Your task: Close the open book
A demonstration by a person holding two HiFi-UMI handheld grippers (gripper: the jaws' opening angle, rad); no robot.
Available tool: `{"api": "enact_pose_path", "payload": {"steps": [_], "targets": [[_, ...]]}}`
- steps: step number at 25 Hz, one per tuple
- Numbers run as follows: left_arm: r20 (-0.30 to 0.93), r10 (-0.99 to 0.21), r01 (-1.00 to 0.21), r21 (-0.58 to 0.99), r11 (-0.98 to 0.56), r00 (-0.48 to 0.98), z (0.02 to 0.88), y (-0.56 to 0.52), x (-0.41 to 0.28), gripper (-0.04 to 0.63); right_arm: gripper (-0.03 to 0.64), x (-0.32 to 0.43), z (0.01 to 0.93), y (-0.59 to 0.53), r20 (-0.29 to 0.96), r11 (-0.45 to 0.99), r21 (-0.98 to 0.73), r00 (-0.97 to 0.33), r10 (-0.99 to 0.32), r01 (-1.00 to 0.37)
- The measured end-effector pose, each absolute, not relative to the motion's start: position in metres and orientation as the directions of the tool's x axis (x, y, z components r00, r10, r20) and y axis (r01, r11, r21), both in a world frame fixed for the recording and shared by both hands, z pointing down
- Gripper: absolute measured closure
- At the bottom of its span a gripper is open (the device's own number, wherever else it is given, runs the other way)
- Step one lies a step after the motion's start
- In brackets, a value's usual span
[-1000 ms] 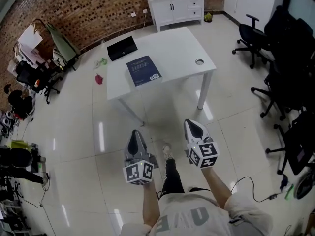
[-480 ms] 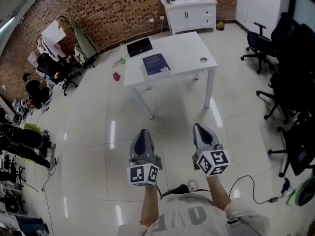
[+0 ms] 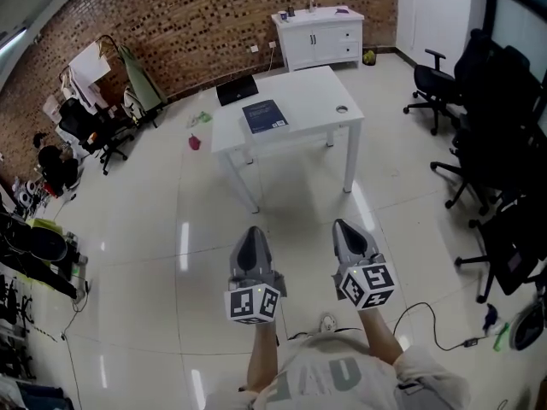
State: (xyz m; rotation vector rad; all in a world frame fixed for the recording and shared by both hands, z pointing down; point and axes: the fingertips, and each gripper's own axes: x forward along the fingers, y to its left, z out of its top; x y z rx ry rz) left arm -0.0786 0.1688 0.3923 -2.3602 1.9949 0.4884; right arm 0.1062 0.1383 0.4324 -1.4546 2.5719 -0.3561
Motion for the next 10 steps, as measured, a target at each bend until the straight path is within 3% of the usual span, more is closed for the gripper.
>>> {"api": "enact_pose_path", "payload": {"steps": [4, 10], "targets": [[-0.255, -0.956, -0.944, 0.253, -0.212, 0.146, 0.391, 0.174, -0.083, 0.581, 0.614, 0.101, 0.424, 0.152, -0.046, 0.498, -0.271, -0.506, -0.861, -0.823], [-0.258, -0.952, -0.960, 0.179, -0.217, 0.167, 0.386, 0.178, -0.065, 0.581, 0.615, 0.111, 0.419, 0.155, -0.051, 0.488, -0.257, -0.493, -0.869, -0.834]]}}
